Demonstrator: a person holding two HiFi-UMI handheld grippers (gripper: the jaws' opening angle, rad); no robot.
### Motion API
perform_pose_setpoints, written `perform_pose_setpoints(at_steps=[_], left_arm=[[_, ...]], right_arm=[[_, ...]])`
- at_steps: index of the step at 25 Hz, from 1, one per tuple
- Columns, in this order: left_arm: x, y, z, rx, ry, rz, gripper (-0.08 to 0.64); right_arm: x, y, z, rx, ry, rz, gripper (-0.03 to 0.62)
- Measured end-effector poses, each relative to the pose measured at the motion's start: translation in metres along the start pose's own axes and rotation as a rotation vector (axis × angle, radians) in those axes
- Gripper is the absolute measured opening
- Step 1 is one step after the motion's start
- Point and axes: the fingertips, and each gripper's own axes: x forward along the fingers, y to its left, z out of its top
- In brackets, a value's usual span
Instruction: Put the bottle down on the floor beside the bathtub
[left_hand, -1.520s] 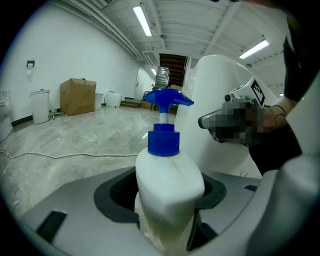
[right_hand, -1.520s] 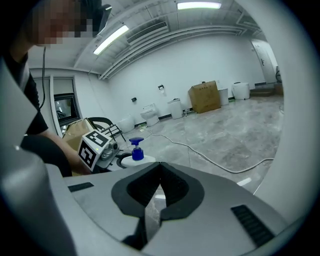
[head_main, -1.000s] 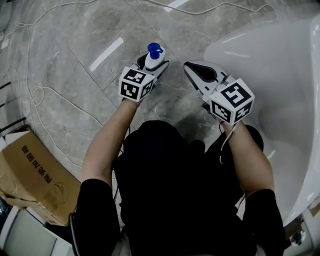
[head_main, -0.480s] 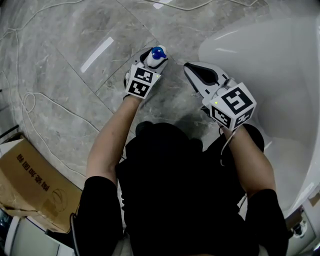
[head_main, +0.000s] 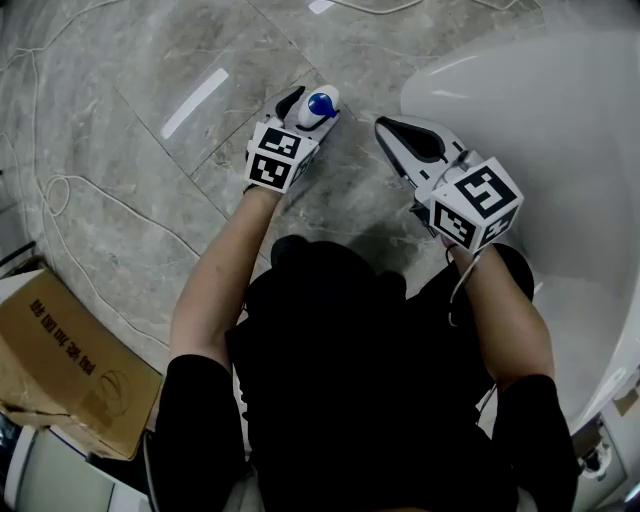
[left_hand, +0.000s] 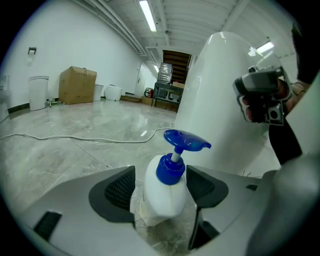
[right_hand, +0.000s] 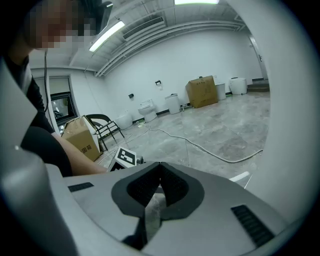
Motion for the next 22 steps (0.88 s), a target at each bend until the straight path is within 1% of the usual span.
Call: perform_pose_setpoints(at_steps=[3, 5, 7, 9, 13, 16, 18, 20, 21, 22], left_arm=[[-0.013, -0.004, -0.001, 0.007, 0.010, -0.010, 0.318], [-0.021, -0.007, -0.002, 0.025, 0.018, -0.015, 0.316], [-0.031, -0.007, 0.000, 0.025, 0.009, -0.011, 0.316], [-0.042, -0.007, 0.001, 0.007, -0.002, -0.015, 0.316], [-0.065, -0.017, 0.008, -0.035, -0.035, -0.058, 0.310], [-0.081, -0.022, 0.014, -0.045, -0.055, -0.083, 0.241], [-0.094, -0.021, 0.019, -0.047, -0.058, -0.082, 0.201], [-0.114, -0.017, 0.031, -0.060, -0.055, -0.058, 0.153], [-0.128, -0.014, 0.043, -0.071, -0.061, -0.039, 0.124], [-0.144, -0.012, 0.058, -0.081, -0.072, -0.022, 0.079]], right_arm=[[-0.002, 0.001, -0.005, 0.018, 0.004, 0.012, 0.028], [-0.002, 0.002, -0.003, 0.022, -0.003, 0.022, 0.029], [0.001, 0.004, 0.001, 0.017, -0.014, 0.032, 0.029], [0.004, 0.008, 0.004, 0.013, -0.022, 0.042, 0.028], [0.007, 0.010, 0.011, 0.005, -0.040, 0.044, 0.029], [0.007, 0.012, 0.021, 0.033, -0.063, 0.042, 0.029], [0.005, 0.015, 0.034, 0.050, -0.086, 0.033, 0.029], [-0.007, 0.019, 0.050, 0.054, -0.110, -0.007, 0.029], [-0.016, 0.020, 0.060, 0.055, -0.122, -0.035, 0.029], [-0.025, 0.021, 0.070, 0.062, -0.129, -0.060, 0.028]])
